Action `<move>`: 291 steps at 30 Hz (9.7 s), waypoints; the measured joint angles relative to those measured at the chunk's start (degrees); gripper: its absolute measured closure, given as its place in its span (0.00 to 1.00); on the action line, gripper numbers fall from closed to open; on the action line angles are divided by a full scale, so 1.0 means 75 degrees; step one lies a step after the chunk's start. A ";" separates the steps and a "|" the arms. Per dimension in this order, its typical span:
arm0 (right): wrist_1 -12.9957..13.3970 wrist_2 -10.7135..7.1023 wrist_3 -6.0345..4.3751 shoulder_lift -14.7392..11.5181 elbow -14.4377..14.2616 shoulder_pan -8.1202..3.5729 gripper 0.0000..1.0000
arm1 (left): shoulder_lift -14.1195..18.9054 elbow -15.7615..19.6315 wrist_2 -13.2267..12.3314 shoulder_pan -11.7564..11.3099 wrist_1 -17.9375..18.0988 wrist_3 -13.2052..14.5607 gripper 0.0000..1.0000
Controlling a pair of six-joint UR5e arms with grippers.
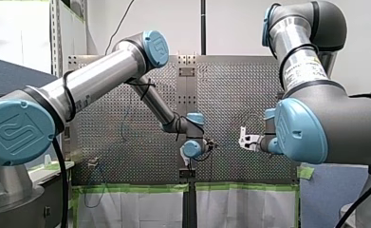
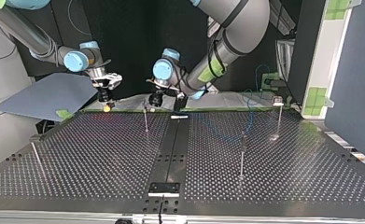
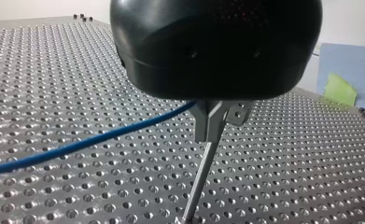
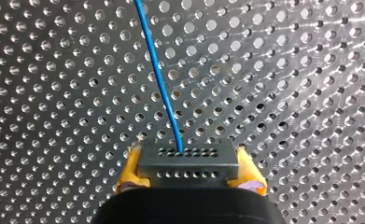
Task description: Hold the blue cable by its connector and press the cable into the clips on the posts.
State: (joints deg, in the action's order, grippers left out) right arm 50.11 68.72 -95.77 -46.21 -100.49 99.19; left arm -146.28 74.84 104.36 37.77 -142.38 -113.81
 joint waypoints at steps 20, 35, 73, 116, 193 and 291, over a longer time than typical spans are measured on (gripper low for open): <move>0.0019 0.0014 -0.0029 0.0144 0.0199 -0.0026 1.00 | -0.0451 -0.0450 -0.0264 -0.0204 -0.0136 -0.0281 1.00; -0.0292 0.0018 -0.0016 0.0368 0.0662 -0.0130 1.00 | -0.0456 -0.1126 -0.0267 -0.0369 -0.0664 -0.0271 1.00; -0.0397 -0.0056 -0.0065 0.0376 0.0908 -0.0272 1.00 | -0.0337 -0.1146 0.0473 -0.0451 -0.2558 0.1845 0.01; -0.0680 -0.0115 -0.0034 0.0376 0.0906 -0.0267 1.00 | 0.0681 -0.0148 0.0327 0.0116 -0.2822 0.2570 0.01; -0.0727 -0.0114 -0.0075 0.0376 0.0906 -0.0281 1.00 | 0.2162 0.1519 0.1300 0.0583 -0.1073 0.2108 0.01; -0.1994 0.1944 0.1279 -0.2193 0.0467 -0.0166 1.00 | 0.6177 0.7278 0.2767 0.1461 0.1461 0.1204 0.01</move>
State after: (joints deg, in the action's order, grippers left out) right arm 35.16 83.30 -86.18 -62.66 -96.99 97.94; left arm -99.96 129.43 125.11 48.73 -131.42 -104.78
